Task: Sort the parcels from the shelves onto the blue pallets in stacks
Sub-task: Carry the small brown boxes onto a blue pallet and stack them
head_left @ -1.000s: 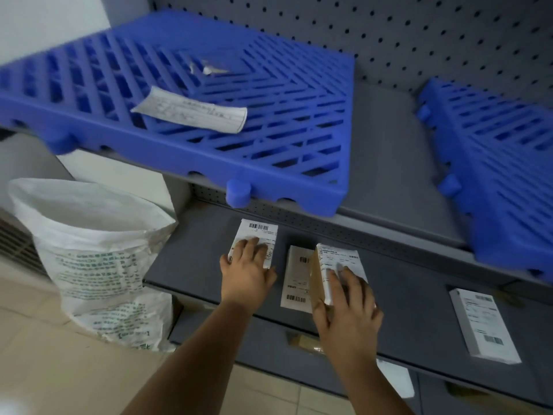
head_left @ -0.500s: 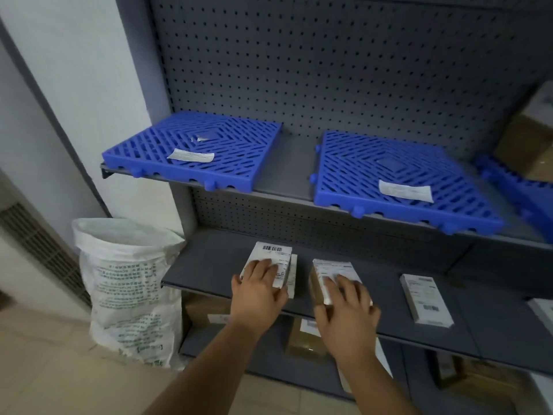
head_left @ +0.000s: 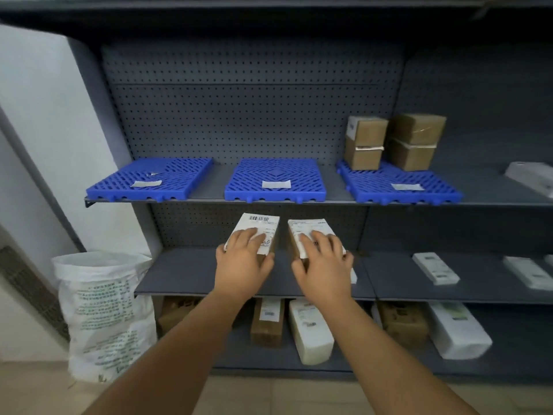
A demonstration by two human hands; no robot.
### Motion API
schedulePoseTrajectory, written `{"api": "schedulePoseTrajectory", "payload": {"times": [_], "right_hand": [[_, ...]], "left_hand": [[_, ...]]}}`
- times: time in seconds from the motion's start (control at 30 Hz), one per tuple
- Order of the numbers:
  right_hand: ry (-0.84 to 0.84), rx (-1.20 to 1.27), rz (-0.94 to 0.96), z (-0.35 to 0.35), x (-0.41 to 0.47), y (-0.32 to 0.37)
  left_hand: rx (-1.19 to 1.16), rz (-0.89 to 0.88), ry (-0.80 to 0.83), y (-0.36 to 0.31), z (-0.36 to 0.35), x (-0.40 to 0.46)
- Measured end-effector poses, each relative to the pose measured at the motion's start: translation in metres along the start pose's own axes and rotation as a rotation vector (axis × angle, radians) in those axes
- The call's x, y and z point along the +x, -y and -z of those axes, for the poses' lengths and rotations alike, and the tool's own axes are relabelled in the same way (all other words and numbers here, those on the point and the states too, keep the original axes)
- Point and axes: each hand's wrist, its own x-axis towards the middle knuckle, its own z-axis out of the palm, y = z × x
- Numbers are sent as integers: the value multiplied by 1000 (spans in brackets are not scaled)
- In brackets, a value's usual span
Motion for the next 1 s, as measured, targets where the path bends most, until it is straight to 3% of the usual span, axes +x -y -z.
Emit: {"api": "schedulePoseTrajectory", "payload": {"times": [0.33,1.0], "right_hand": [[-151,-23,-48,90,7,-47],[-372,-121,-151,117,160,-148]], "left_hand": [[-45,-127,-91,-101,41,32],[-149,-192,-139,-203,-21,209]]}}
